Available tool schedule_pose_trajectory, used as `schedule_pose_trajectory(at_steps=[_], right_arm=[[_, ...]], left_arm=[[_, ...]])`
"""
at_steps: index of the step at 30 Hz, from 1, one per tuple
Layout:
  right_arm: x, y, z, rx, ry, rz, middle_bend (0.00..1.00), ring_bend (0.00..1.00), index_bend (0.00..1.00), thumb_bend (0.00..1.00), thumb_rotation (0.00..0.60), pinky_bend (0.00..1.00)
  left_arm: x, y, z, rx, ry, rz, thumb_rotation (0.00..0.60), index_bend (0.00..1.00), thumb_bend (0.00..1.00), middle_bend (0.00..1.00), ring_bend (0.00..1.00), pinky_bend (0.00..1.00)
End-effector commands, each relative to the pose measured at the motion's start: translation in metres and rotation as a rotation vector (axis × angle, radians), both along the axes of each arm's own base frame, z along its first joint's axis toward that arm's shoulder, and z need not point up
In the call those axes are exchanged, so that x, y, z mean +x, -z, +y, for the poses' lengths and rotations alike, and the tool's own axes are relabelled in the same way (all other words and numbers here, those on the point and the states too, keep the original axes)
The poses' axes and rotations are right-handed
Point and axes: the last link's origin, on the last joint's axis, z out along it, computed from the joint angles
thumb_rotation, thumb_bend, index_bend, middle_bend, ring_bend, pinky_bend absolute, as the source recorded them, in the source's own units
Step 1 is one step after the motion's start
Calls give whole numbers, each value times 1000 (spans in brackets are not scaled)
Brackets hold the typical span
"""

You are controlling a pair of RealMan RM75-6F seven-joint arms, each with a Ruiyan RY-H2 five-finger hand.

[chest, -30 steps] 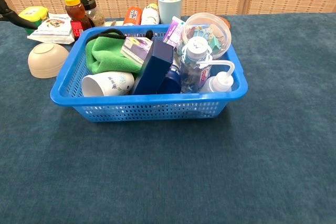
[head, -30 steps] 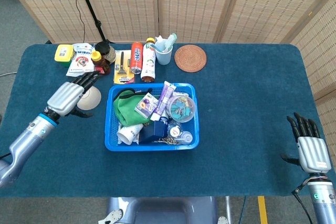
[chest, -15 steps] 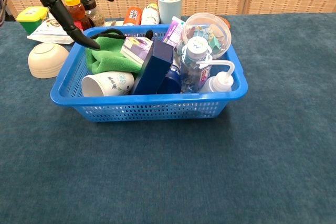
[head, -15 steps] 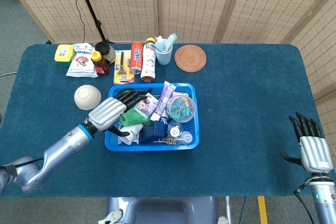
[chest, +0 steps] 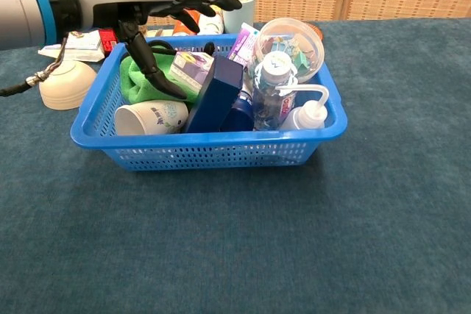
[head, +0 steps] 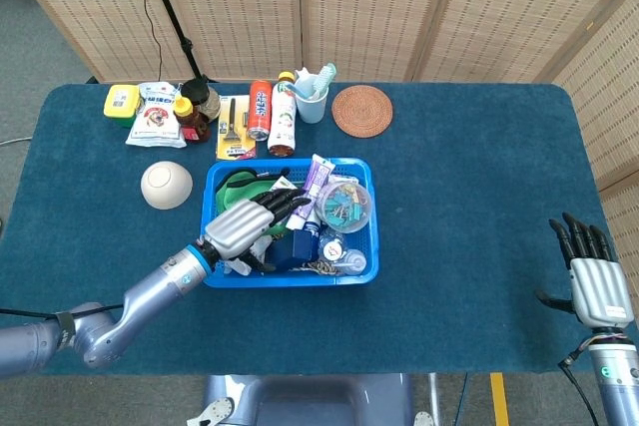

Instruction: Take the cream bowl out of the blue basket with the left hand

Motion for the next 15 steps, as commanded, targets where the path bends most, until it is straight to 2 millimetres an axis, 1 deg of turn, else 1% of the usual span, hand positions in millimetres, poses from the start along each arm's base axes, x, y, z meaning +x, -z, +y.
schedule_pose_trajectory(at_steps=[1,3,4,6,8,15], right_arm=[[0,0,0,1,3,-1,0,0,0,0,600,0],[-1,0,-1,1,4,-6,0,0,0,0,600,0],[-1,0,-1,1,5,-8,0,0,0,0,600,0],[-1,-1,-1,1,7,-11,0,0,0,0,600,0],[-2,-1,-1,1,9,-12,0,0,0,0,600,0],[-2,-1,-2,4,12,-20,0,0,0,0,600,0]], left_arm=[[9,14,0,-1,1,-1,600,0,54,0,0,158],[11,20,-1,15,2,-3,600,21,54,1,14,211],[12,22,-1,25,0,-5,600,66,55,21,48,246],[13,27,-1,51,-3,-6,600,168,54,89,135,311],[13,30,-1,70,-7,0,600,294,54,210,242,386],[18,40,-5,101,-2,14,600,532,55,415,428,497]])
